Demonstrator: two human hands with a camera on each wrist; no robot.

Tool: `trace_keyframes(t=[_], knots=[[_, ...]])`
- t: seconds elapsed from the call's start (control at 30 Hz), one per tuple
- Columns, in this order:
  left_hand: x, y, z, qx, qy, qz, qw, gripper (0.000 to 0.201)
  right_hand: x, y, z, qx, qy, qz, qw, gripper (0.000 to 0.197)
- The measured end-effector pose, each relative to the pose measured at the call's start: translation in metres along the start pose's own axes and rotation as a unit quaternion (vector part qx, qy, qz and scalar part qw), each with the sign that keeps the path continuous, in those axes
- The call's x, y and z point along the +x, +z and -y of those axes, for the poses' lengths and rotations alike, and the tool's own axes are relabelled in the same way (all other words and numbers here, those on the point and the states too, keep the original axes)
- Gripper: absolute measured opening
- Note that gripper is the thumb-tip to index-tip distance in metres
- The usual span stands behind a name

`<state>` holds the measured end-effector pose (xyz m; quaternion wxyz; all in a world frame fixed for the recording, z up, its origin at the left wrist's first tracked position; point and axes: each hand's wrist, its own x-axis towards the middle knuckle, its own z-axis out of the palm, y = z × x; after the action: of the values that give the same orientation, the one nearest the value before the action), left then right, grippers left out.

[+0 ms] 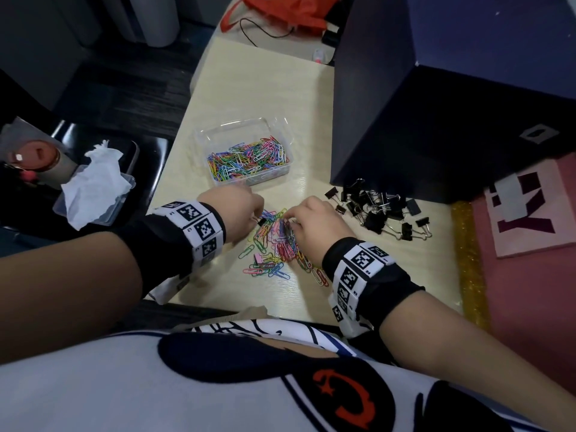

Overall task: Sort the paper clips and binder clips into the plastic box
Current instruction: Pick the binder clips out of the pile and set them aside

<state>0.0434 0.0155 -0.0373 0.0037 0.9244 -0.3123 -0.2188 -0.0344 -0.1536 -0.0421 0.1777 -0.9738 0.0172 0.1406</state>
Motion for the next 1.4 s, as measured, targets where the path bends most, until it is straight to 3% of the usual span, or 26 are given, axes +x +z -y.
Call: trace_keyframes(t=[0.23, 0.57, 0.7, 0.87, 1.07, 1.17, 1.23, 1.33, 1.4], knots=[[0.005, 0.0, -0.007, 0.064, 0.059, -0.001, 0.996, 0.025, 0.003, 0.0, 0.007, -0.008, 0.012, -0.002, 1.0, 0.032], [0.011, -0.001, -0.01, 0.138, 0.078, -0.036, 0.987, 0.028, -0.005, -0.001, -0.008, 0.001, 0.043, -0.034, 0.998, 0.026], [0.016, -0.003, -0.006, 0.075, 0.071, -0.048, 0.993, 0.028, -0.006, -0.002, -0.007, 0.02, 0.036, -0.048, 0.998, 0.025], [0.014, -0.01, -0.008, -0.083, 0.131, -0.08, 0.985, 0.022, -0.004, -0.008, -0.002, 0.069, 0.027, -0.044, 0.996, 0.028], [0.013, -0.016, -0.013, -0.124, 0.15, -0.096, 0.976, 0.019, -0.003, -0.011, -0.001, 0.062, 0.027, -0.063, 0.996, 0.023], [0.011, -0.019, -0.012, -0.091, 0.135, -0.065, 0.985, 0.017, -0.003, -0.013, -0.004, 0.039, 0.04, -0.072, 0.996, 0.022], [0.008, -0.019, -0.012, -0.016, 0.14, 0.006, 0.99, 0.01, -0.003, -0.016, -0.012, 0.042, 0.084, -0.096, 0.991, 0.022], [0.003, -0.014, -0.017, 0.082, 0.148, 0.142, 0.975, 0.017, -0.003, -0.02, -0.03, 0.071, 0.181, -0.137, 0.971, 0.024], [0.001, -0.01, -0.021, 0.116, 0.154, 0.175, 0.966, 0.023, -0.004, -0.022, -0.042, 0.087, 0.241, -0.174, 0.951, 0.027]])
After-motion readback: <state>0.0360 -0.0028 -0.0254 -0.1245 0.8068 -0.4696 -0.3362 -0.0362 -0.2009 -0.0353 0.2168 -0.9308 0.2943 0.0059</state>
